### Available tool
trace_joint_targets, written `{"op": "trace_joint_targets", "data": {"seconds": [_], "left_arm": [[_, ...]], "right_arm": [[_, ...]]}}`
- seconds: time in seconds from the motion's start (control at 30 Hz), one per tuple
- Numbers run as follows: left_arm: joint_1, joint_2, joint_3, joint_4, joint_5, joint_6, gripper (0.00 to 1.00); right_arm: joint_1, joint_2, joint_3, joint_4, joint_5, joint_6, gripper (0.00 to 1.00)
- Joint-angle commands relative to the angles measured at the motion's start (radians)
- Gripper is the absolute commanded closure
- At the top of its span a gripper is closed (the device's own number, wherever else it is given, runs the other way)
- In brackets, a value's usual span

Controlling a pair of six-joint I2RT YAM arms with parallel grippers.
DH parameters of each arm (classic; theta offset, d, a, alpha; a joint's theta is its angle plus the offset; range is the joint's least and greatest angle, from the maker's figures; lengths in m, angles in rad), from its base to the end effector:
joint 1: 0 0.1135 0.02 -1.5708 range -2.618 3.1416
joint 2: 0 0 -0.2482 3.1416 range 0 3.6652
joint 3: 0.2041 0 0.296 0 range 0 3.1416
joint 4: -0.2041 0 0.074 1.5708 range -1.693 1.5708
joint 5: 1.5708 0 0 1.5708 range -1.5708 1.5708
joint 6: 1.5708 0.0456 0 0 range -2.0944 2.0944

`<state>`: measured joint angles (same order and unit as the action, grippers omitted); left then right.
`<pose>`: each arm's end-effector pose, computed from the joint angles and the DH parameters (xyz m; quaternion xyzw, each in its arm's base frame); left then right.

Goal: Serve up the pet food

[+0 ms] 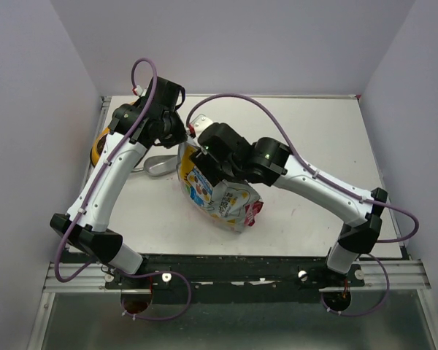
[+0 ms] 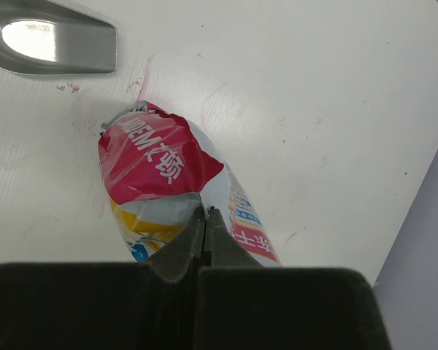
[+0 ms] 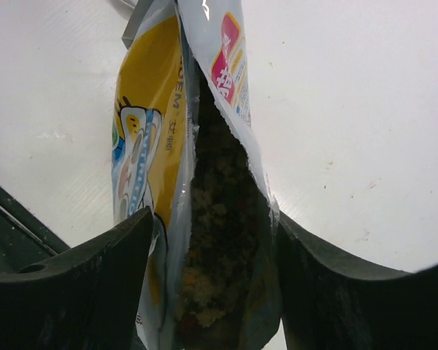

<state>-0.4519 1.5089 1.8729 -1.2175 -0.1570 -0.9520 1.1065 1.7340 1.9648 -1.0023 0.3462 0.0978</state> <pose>0.3021 -0.1387 0.4308 -0.2577 0.8976 -0.1699 0.3146 0.1986 0.3620 0.4016 -0.3798 0.8268 0.0863 0.4057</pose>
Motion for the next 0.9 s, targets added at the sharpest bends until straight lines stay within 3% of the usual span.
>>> {"op": "trace_joint_targets", "data": {"seconds": [0.0, 0.07, 0.27, 0.43, 0.6, 0.7, 0.83, 0.87], "left_arm": [[0.013, -0.058, 0.016, 0.058, -0.082, -0.001, 1.00], [0.013, -0.056, 0.014, 0.058, -0.087, -0.001, 1.00], [0.025, -0.052, 0.020, 0.062, -0.085, 0.004, 1.00], [0.032, -0.049, 0.020, 0.069, -0.079, 0.013, 1.00], [0.045, -0.044, 0.020, 0.065, -0.082, 0.042, 1.00], [0.062, -0.044, 0.025, 0.065, -0.073, 0.058, 1.00], [0.064, -0.044, 0.029, 0.069, -0.061, 0.065, 1.00], [0.064, -0.044, 0.028, 0.070, -0.056, 0.065, 1.00]], "right_arm": [[0.076, -0.024, -0.056, 0.056, 0.210, -0.066, 0.38], [0.102, -0.034, -0.073, 0.065, 0.253, -0.069, 0.49], [0.133, -0.008, -0.069, 0.027, 0.303, -0.070, 0.67], [0.138, -0.010, -0.049, 0.039, 0.315, -0.070, 0.99], [0.127, -0.028, -0.046, 0.005, 0.056, -0.032, 1.00], [0.098, -0.016, -0.055, -0.051, 0.016, 0.020, 1.00], [0.095, -0.059, -0.125, -0.056, 0.054, 0.034, 0.71], [0.096, -0.082, -0.144, -0.045, 0.057, 0.030, 0.60]]}}
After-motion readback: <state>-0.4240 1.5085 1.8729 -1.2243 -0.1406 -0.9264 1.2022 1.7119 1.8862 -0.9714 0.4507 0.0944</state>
